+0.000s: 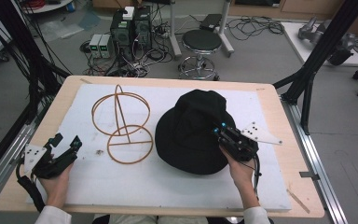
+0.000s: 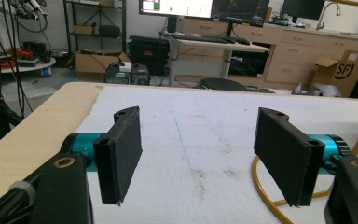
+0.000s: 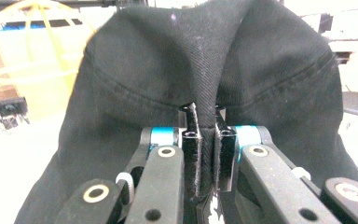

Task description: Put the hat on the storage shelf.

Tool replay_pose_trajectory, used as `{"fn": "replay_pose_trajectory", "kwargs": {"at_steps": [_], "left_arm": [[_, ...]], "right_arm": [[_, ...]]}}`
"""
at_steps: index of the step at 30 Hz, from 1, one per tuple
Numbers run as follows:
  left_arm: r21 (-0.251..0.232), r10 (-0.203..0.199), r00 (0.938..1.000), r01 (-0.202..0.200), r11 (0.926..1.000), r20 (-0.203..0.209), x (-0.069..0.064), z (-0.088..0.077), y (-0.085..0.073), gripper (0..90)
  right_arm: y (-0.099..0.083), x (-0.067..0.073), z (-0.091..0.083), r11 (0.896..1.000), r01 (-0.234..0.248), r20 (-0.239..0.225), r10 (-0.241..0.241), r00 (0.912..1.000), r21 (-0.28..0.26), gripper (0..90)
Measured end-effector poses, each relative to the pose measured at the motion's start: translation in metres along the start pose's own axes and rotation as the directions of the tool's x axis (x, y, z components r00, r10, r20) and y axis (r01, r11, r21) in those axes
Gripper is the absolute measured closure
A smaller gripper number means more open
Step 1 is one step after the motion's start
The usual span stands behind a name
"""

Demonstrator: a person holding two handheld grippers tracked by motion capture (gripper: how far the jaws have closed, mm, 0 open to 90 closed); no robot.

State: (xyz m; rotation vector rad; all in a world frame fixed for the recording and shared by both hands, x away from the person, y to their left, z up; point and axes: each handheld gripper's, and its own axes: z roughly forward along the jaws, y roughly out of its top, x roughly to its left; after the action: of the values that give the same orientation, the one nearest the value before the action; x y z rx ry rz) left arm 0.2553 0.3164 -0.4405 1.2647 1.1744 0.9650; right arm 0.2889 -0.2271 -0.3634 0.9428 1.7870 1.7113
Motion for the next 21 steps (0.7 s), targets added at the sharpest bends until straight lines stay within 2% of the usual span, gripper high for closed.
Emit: {"fn": "replay_pose_trajectory", "kwargs": {"at_steps": [7,8,10,17,20,21], "left_arm": [[0.000,-0.004,1.0000,0.004,1.0000,0.002,0.000,0.000,0.000,32.2],[-0.001,-0.004,1.0000,0.004,1.0000,0.002,0.000,0.000,0.000,32.2],[0.000,-0.005,1.0000,0.005,1.0000,0.001,0.000,0.000,0.000,32.2],[0.000,-0.004,1.0000,0.004,1.0000,0.000,0.000,0.000,0.000,32.2],[0.000,-0.005,1.0000,0.005,1.0000,0.000,-0.001,0.000,0.000,32.2],[0.000,-0.005,1.0000,0.005,1.0000,0.000,-0.001,0.000,0.000,32.2]], "right_arm": [[0.005,0.003,-0.003,1.000,0.011,0.013,-0.011,0.9999,-0.010,86.0],[0.006,0.005,-0.003,0.999,0.029,0.021,-0.028,0.9994,-0.016,86.2],[0.008,0.008,-0.004,0.999,0.033,0.026,-0.032,0.9991,-0.028,86.2],[0.022,0.012,-0.016,0.992,0.040,0.040,-0.036,0.9986,-0.116,86.2],[0.026,0.011,-0.021,0.989,0.030,0.042,-0.024,0.9988,-0.143,86.2],[0.031,0.009,-0.025,0.985,0.021,0.039,-0.015,0.9991,-0.171,86.2]]}}
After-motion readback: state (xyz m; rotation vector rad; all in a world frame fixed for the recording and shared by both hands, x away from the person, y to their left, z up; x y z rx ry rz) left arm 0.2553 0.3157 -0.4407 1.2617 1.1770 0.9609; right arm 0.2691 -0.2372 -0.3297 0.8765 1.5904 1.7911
